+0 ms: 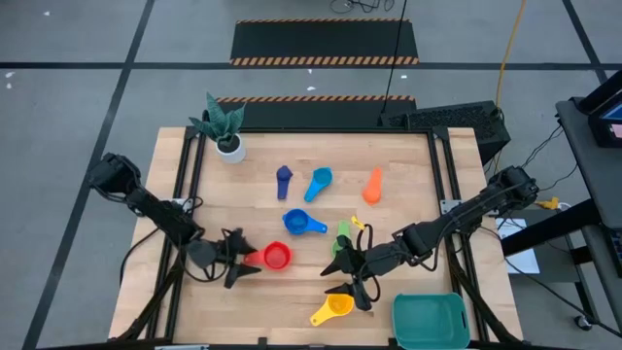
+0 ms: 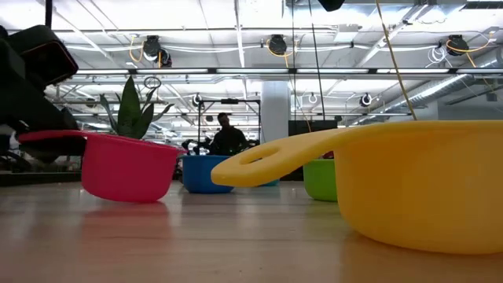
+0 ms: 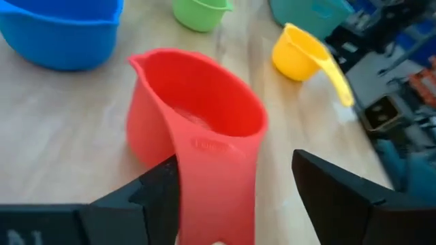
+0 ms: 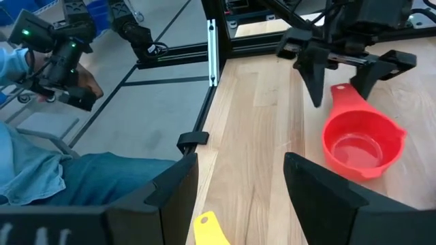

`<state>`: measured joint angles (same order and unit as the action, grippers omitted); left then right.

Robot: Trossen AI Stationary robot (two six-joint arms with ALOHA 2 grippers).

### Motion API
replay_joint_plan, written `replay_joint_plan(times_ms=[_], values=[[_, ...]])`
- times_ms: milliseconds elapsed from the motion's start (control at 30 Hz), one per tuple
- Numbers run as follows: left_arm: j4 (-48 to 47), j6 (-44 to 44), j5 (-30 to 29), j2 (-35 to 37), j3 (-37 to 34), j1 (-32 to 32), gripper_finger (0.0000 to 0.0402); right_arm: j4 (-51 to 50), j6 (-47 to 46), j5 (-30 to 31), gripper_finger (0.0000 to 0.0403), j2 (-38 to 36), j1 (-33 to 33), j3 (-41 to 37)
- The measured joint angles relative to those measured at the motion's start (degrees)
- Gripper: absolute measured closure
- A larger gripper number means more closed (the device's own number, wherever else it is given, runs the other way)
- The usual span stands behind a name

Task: Nest measuring cups in basket
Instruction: Adjust the red measuring cup

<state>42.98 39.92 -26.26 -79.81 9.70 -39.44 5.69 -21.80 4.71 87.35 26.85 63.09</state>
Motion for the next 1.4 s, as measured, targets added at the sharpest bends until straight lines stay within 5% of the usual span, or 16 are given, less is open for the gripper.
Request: replay_joint_plan(times_ms=[500, 700, 867, 1400], values=[[-14.9, -11.9, -0.4, 0.0, 9.3, 3.5, 0.0105, 0.0, 0.0, 0.0, 0.0193, 0.0, 0.3, 0.0], [-38.1, -15.8, -4.1, 0.0, 19.9, 2.5, 0.0105, 0.0, 0.0, 0.0, 0.0193, 0.0, 0.3, 0.0], [-54.0, -12.1, -5.9, 0.0, 26.6, 1.0, 0.0105, 0.0, -0.2, 0.0, 0.0193, 0.0, 0.4, 0.0], [-66.1, 3.9, -7.1, 0.0, 24.8, -3.9, 0.0105, 0.0, 0.0, -0.2, 0.0193, 0.0, 1.4, 0.0]])
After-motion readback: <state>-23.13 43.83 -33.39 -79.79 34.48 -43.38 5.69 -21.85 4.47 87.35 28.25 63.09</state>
